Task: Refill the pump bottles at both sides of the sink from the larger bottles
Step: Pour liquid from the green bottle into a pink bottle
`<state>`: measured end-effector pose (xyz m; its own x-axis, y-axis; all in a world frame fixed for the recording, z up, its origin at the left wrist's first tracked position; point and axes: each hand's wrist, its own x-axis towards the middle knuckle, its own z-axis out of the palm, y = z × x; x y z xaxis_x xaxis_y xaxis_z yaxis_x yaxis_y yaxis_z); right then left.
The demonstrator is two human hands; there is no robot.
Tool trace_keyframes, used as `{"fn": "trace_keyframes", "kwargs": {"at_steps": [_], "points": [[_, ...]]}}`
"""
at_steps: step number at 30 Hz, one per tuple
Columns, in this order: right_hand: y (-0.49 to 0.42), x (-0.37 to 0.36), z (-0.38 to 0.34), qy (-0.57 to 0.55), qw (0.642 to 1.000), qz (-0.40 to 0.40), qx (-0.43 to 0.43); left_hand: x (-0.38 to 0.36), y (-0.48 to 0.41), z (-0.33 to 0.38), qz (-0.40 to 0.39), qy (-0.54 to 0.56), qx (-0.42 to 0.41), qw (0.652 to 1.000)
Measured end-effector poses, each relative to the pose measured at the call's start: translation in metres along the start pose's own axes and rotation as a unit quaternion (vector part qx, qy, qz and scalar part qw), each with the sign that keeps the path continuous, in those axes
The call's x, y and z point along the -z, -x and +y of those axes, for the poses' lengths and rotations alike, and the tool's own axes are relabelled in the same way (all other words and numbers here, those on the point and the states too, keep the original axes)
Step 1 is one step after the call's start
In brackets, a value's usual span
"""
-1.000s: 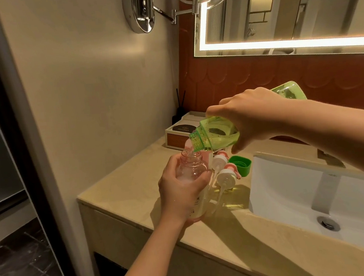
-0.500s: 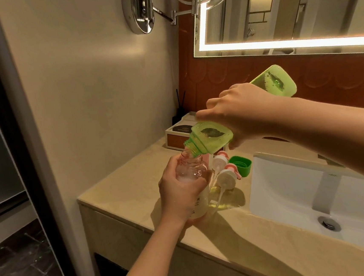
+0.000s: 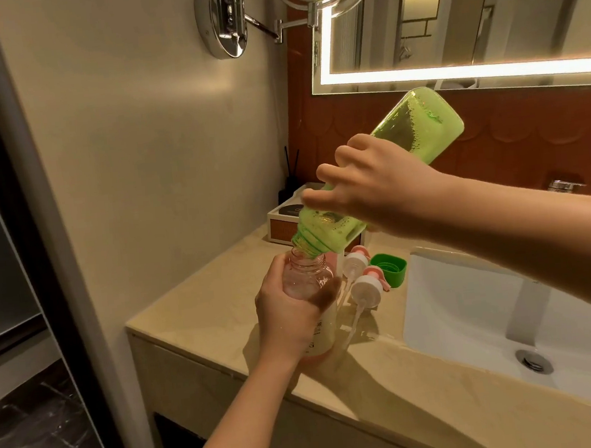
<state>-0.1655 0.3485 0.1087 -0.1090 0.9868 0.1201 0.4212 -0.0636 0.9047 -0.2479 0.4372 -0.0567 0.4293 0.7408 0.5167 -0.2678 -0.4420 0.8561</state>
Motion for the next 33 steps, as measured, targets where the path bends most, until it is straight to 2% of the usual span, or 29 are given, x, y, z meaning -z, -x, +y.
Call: {"fn": "trace_keyframes", "kwargs": {"at_steps": [8,15,18,21,25,28,33], "points": [[0.010,-0.008,-0.008,-0.036,0.998,0.017,-0.040,0.001,0.001,0.003,-0.010,-0.023,-0.011,1.000],[0.022,-0.032,-0.011,-0.127,0.987,0.010,-0.093,0.002,0.000,0.001,-0.002,-0.038,-0.010,0.999],[0.027,-0.045,-0.017,-0.203,0.971,0.010,-0.125,0.002,0.000,0.001,-0.014,-0.048,-0.008,0.999],[0.032,-0.055,-0.022,-0.347,0.917,0.022,-0.197,0.003,-0.002,0.001,-0.015,-0.045,-0.007,0.999],[0.033,-0.071,-0.024,-0.521,0.792,0.092,-0.305,0.004,-0.005,-0.003,-0.016,-0.039,-0.004,0.999],[0.027,-0.084,-0.021,-0.584,0.703,0.164,-0.371,0.005,-0.008,-0.004,-0.022,-0.044,0.002,0.999],[0.011,-0.109,-0.008,-0.609,0.609,0.205,-0.465,0.007,-0.017,-0.006,-0.036,-0.037,0.017,0.999]]}}
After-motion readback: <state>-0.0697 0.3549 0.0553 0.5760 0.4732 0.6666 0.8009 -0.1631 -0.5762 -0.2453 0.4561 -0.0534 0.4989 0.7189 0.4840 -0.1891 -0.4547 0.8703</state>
